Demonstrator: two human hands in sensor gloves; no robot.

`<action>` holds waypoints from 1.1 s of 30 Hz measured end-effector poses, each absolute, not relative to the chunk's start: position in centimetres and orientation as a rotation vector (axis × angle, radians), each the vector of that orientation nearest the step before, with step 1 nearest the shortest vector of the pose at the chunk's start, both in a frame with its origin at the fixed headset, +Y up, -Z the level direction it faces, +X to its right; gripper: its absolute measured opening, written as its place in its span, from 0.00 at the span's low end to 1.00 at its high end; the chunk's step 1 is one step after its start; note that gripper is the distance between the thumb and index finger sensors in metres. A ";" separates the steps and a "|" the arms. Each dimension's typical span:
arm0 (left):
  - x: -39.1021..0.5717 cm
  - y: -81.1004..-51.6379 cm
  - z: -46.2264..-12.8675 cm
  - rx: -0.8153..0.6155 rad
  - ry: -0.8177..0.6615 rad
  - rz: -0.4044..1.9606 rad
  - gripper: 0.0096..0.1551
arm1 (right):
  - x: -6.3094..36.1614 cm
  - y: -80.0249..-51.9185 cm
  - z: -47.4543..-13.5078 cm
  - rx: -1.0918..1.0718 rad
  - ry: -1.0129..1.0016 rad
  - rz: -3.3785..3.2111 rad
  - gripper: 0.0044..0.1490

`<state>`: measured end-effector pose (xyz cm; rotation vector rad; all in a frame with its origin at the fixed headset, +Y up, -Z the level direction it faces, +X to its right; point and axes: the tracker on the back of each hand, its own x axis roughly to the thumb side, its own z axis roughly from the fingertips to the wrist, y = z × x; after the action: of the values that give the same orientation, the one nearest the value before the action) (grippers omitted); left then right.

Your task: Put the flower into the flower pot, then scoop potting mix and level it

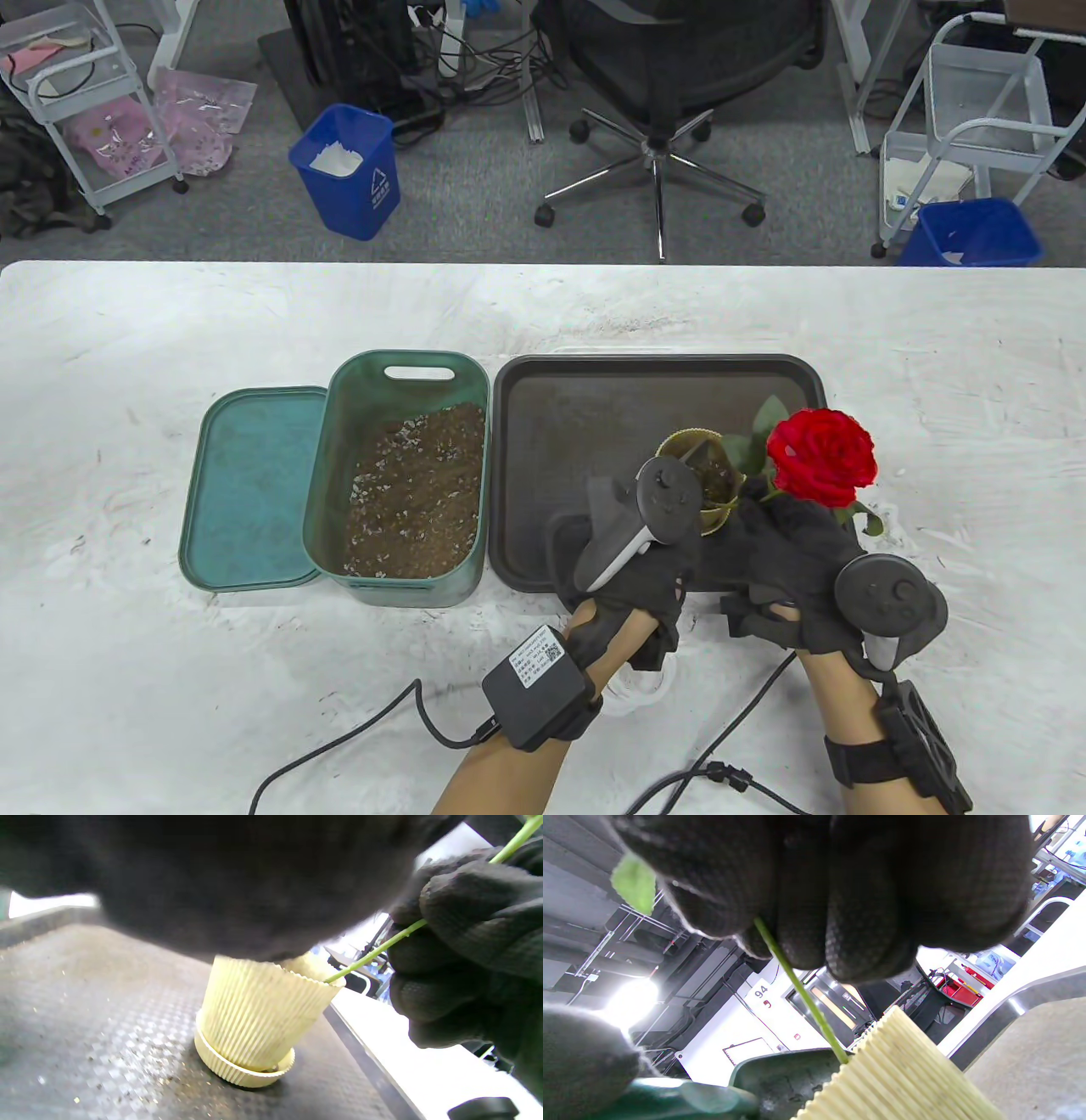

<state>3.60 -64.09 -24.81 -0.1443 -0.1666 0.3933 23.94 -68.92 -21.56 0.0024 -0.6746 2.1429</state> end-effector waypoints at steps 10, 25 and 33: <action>3.4 -63.3 -24.1 -0.092 -0.168 0.365 0.31 | 23.9 -68.9 -21.5 0.007 -0.679 2.148 0.22; 0.2 -58.5 -22.9 -0.062 -0.204 0.451 0.31 | 24.2 -69.1 -21.7 -0.006 -0.665 2.133 0.23; -9.1 -52.6 -21.2 0.109 0.009 0.328 0.30 | 24.0 -69.1 -21.6 0.003 -0.670 2.142 0.22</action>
<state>-9.10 -52.59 -21.15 0.1088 0.0085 0.3276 24.03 -69.06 -21.63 0.0035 -0.6704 2.1420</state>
